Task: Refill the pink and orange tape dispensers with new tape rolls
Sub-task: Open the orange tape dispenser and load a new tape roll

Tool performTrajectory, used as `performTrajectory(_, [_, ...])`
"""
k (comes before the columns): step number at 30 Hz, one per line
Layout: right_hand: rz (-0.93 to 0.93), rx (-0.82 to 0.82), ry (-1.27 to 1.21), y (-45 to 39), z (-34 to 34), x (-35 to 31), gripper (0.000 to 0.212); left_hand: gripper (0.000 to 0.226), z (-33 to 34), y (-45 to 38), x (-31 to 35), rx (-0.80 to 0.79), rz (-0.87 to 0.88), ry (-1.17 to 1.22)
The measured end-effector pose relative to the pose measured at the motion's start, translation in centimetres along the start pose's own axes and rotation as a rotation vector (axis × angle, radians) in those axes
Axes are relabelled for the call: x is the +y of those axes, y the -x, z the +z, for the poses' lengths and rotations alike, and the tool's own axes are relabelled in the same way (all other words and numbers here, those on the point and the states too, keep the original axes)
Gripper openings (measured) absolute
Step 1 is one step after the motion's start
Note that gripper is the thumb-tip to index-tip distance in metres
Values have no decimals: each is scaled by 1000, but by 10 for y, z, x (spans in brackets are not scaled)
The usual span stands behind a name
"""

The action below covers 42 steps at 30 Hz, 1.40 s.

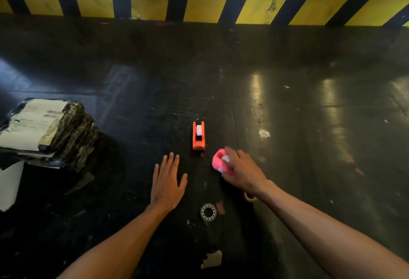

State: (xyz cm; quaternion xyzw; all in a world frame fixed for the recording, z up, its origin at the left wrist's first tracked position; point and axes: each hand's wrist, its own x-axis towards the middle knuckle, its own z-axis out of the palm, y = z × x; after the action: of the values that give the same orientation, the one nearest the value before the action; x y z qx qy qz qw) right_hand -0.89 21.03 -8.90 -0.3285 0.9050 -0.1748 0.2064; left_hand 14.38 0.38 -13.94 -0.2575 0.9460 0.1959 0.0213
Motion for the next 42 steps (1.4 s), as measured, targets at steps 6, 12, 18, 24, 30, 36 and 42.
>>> performTrajectory(6, [315, 196, -179, -48, -32, 6, 75, 67, 6, -12, -5, -43, 43, -192])
performTrajectory(12, [427, 317, -224, -82, -38, 10, 66, 67, 6, -14, -4, -36, 30, -219])
performTrajectory(18, [560, 288, -77, -89, -29, 8, 96, 64, 1, -14, -3, -4, 9, -96])
performTrajectory(24, [24, 508, -198, -73, -15, -31, 64, 53, -22, -51, 27, 95, -225, 428])
performTrajectory(30, [201, -87, -894, -77, 5, -71, 54, 40, -53, -91, 75, -251, -417, 960])
performTrajectory(36, [270, -28, -1136, -48, -7, -61, 14, 22, -56, -66, 73, -226, -451, 1060])
performTrajectory(42, [311, 2, -1308, -10, -7, -43, 20, 19, -64, -33, 74, -332, -434, 1170])
